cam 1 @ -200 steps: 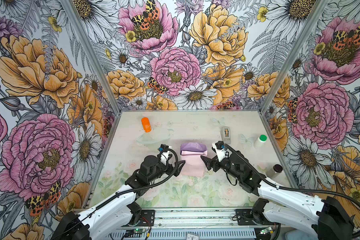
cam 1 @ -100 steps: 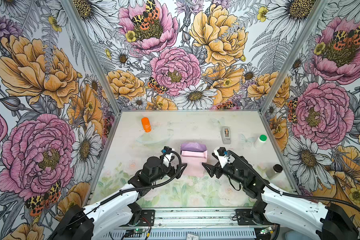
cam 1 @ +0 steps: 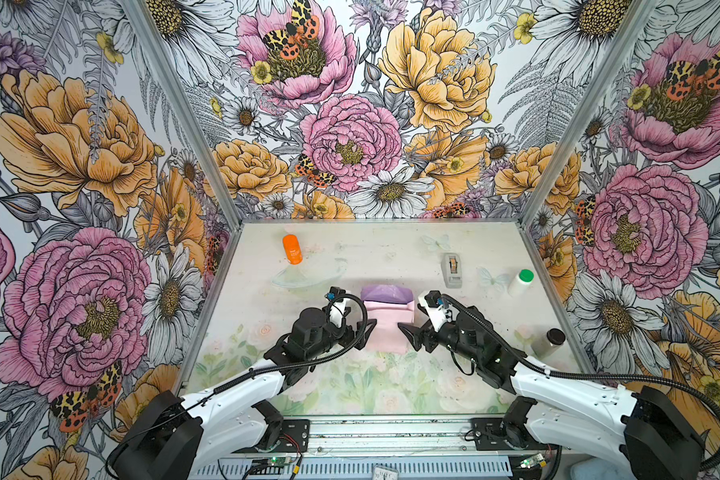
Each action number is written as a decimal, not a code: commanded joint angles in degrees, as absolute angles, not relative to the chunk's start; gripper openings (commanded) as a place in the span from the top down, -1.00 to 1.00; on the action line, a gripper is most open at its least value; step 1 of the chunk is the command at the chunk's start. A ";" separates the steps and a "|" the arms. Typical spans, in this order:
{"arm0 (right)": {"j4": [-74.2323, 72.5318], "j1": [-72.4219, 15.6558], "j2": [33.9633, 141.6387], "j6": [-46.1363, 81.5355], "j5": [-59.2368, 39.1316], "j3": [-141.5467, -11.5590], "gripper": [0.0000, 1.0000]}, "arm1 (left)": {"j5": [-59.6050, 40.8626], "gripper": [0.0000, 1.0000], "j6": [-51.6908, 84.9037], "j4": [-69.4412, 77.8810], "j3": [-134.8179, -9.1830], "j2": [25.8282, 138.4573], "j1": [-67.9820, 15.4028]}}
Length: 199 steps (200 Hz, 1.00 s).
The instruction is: Wrap the gift box in paper
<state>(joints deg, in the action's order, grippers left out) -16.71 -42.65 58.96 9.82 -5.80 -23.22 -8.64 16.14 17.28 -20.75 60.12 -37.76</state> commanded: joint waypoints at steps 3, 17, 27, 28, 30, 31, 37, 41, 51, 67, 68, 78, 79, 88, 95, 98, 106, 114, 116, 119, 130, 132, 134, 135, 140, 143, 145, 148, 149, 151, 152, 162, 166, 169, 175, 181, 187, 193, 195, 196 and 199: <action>-19.03 -42.11 59.67 9.14 -4.16 -24.93 -0.73 | -7.86 -0.97 16.89 19.64 -22.62 61.13 -37.70; -19.03 -42.14 60.07 9.14 -3.28 -25.13 -0.73 | -7.15 -0.97 17.46 19.49 -23.00 61.51 -37.71; -18.91 -42.10 60.41 9.23 -2.86 -25.44 -0.73 | -6.17 -0.96 17.84 18.90 -23.16 61.69 -37.67; -18.90 -42.10 60.44 9.23 -2.84 -25.51 -0.73 | -6.03 -0.96 17.79 18.86 -23.18 61.70 -37.64; -18.90 -42.10 60.53 9.18 -2.82 -25.43 -0.73 | -5.84 -0.97 17.79 18.78 -23.24 61.83 -37.62; -18.90 -42.10 60.59 9.21 -2.77 -25.50 -0.73 | -5.73 -0.97 17.81 18.75 -23.27 61.85 -37.62; -18.70 -42.10 60.79 9.24 -2.65 -25.74 -0.73 | -5.10 -0.97 17.83 18.44 -23.34 61.97 -37.62; -18.55 -42.10 61.04 9.21 -2.59 -25.83 -0.73 | -4.60 -0.96 17.91 18.20 -23.39 62.03 -37.62; -18.16 -42.10 61.55 9.29 -1.90 -26.18 -0.72 | -3.48 -0.96 18.12 17.52 -23.56 62.30 -37.61; -17.13 -42.10 62.59 9.40 -0.40 -26.70 -0.71 | -2.38 -0.96 18.53 16.42 -24.06 62.81 -37.27; -17.00 -42.10 62.63 9.40 -0.33 -26.82 -0.71 | -2.29 -0.96 18.54 16.34 -24.07 62.83 -37.22; -16.22 -42.10 63.22 9.48 0.72 -27.15 -0.69 | -1.58 -0.96 18.69 15.51 -24.42 63.18 -37.19; -16.15 -42.10 63.38 9.49 0.84 -27.20 -0.69 | -1.49 -0.96 18.66 15.40 -24.43 63.18 -37.18; -15.15 -42.11 64.14 9.64 1.84 -27.68 -0.66 | -0.79 -0.96 18.85 14.89 -24.65 63.54 -37.23; -14.16 -42.17 64.71 9.90 2.02 -28.04 -0.65 | -0.60 -0.95 18.90 14.62 -24.77 63.92 -37.11; -13.82 -42.18 64.91 9.93 2.06 -28.19 -0.64 | -0.47 -0.96 18.94 14.47 -24.85 64.02 -37.17; -12.98 -42.27 65.29 9.97 2.11 -28.56 -0.64 | -0.03 -0.95 19.07 13.96 -25.04 64.26 -37.05; -12.33 -42.45 65.57 10.09 2.15 -28.70 -0.63 | 0.69 -0.94 19.35 13.30 -25.27 64.49 -37.12; -12.24 -42.45 65.63 10.10 2.19 -28.73 -0.63 | 0.92 -0.94 19.41 13.10 -25.30 64.51 -37.10; -12.01 -42.52 65.70 10.11 2.38 -28.71 -0.63 | 1.08 -0.93 19.64 12.83 -25.38 64.56 -37.06; -11.18 -42.87 65.86 10.11 3.37 -28.83 -0.61 | 1.64 -0.92 19.83 11.93 -25.64 64.63 -37.11; -10.99 -42.88 65.88 10.06 3.57 -28.87 -0.61 | 1.77 -0.91 19.88 11.82 -25.66 64.67 -37.05; -10.81 -42.95 65.91 10.03 3.88 -28.84 -0.61 | 1.89 -0.91 19.91 11.61 -25.66 64.73 -37.10; -10.81 -43.01 65.96 10.02 4.01 -28.83 -0.61 | 1.96 -0.90 19.93 11.56 -25.66 64.66 -37.10; -10.48 -43.14 66.00 9.95 4.67 -28.71 -0.60 | 2.43 -0.90 20.02 11.08 -25.71 64.66 -37.13; -10.12 -43.17 65.99 9.87 5.14 -28.74 -0.60 | 2.82 -0.89 20.08 10.71 -25.75 64.62 -37.12; -9.93 -43.23 66.00 9.78 5.37 -28.72 -0.60 | 3.10 -0.89 20.14 10.48 -25.79 64.63 -37.23; -9.67 -43.36 66.07 9.84 5.80 -28.75 -0.60 | 3.47 -0.89 20.19 10.12 -25.71 64.66 -37.21; -9.58 -43.39 66.08 9.80 6.02 -28.74 -0.59 | 3.63 -0.89 20.29 9.98 -25.69 64.63 -37.24; -9.40 -43.48 66.09 9.77 6.32 -28.72 -0.59 | 3.94 -0.89 20.39 9.70 -25.67 64.54 -37.21; -9.32 -43.49 66.05 9.76 6.41 -28.73 -0.59 | 4.03 -0.89 20.43 9.55 -25.67 64.53 -37.20; -8.42 -43.71 66.01 9.72 7.62 -28.74 -0.59 | 5.38 -0.88 20.61 8.29 -25.58 64.35 -37.10; -8.14 -43.80 65.98 9.68 7.95 -28.74 -0.58 | 5.68 -0.88 20.77 7.75 -25.53 64.19 -37.22; -7.95 -43.78 65.93 9.75 8.22 -28.74 -0.57 | 6.09 -0.88 20.79 7.41 -25.49 64.05 -37.15; -7.60 -44.06 65.92 9.72 8.68 -28.73 -0.57 | 6.43 -0.88 20.83 6.81 -25.40 63.81 -37.21; -7.27 -44.24 65.84 9.67 9.09 -28.75 -0.56 | 6.59 -0.88 20.82 6.45 -25.25 63.48 -37.22; -7.05 -44.33 65.78 9.71 9.52 -28.86 -0.55 | 6.59 -0.87 20.86 6.17 -25.07 63.10 -37.26; -6.94 -44.55 65.74 9.71 9.68 -28.87 -0.54 | 6.39 -0.87 20.76 6.15 -24.78 62.78 -37.19; -6.94 -44.62 65.74 9.72 9.74 -28.84 -0.54 | 6.34 -0.87 20.81 6.24 -24.72 62.65 -37.22; -6.94 -44.64 65.74 9.70 9.79 -28.83 -0.54 | 6.34 -0.87 20.82 6.24 -24.71 62.53 -37.29; -7.01 -44.67 65.71 9.70 9.82 -28.86 -0.53 | 6.21 -0.87 20.76 6.24 -24.62 62.37 -37.32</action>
<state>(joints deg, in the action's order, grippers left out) -11.05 -44.21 65.43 9.67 5.89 -28.23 3.33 20.49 10.22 -24.84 63.81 -37.60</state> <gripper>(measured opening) 0.773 0.938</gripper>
